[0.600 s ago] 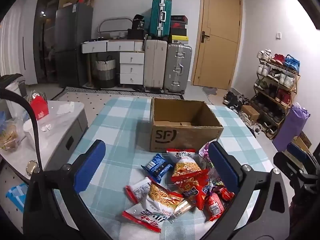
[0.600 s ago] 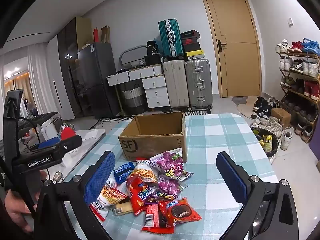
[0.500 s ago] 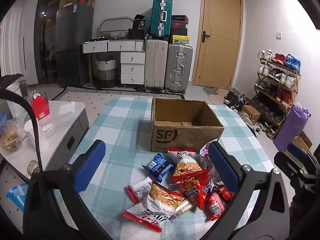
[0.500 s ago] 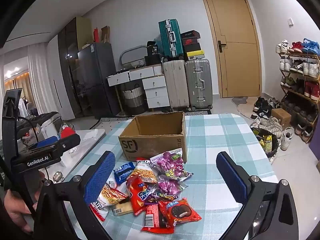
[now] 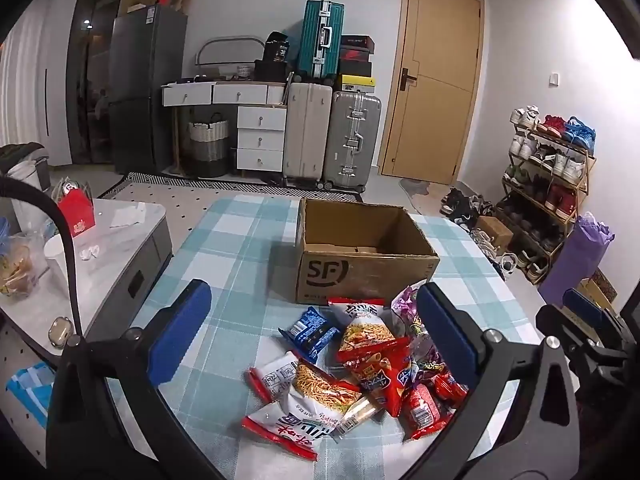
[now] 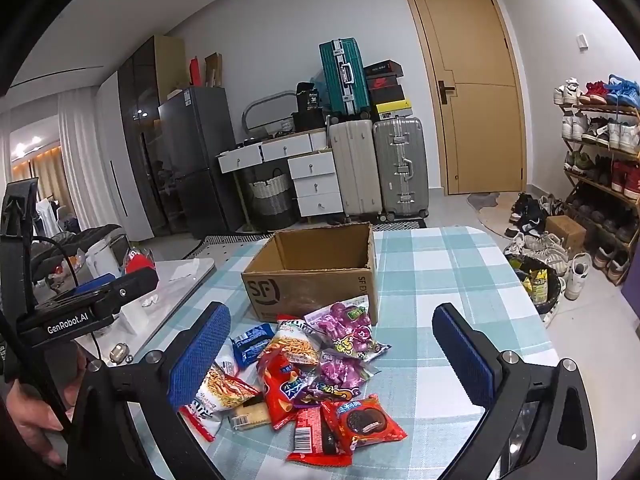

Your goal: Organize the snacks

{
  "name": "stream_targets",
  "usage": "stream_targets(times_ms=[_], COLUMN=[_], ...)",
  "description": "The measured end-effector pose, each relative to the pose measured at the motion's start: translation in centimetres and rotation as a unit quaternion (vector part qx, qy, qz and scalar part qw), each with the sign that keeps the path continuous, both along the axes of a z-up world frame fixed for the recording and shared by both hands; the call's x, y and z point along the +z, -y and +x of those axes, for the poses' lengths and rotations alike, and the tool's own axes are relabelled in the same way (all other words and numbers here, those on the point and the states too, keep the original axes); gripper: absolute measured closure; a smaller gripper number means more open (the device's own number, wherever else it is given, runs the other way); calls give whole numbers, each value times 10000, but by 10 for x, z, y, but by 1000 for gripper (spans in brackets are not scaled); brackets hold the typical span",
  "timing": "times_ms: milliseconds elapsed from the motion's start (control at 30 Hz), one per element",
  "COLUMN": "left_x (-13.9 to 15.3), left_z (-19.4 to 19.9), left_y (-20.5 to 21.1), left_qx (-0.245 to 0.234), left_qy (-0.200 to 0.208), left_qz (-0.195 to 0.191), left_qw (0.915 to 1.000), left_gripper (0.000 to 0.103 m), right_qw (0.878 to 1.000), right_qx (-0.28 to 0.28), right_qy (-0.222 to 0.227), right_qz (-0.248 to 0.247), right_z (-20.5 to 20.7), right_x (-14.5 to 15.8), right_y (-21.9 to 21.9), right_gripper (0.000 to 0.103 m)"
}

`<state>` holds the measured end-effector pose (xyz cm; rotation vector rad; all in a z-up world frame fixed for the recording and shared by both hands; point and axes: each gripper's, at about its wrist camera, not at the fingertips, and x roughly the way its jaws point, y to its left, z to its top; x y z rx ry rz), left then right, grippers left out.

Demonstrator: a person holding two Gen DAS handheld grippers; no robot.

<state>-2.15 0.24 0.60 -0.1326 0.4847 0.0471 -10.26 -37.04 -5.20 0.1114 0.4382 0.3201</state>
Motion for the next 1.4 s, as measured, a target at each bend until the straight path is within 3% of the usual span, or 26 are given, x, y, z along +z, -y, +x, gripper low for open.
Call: stream_targets(times_ms=[1400], left_x=[-4], left_z=[2], left_y=[-4], left_qx=[62], left_qy=[-221], left_qz=[-34], left_qw=[9997], left_gripper=[1], right_qw=[9999], right_qx=[130], right_qy=[86], right_qz=[-19], right_z=[-6], right_x=[0], right_y=[-4], right_gripper=[0])
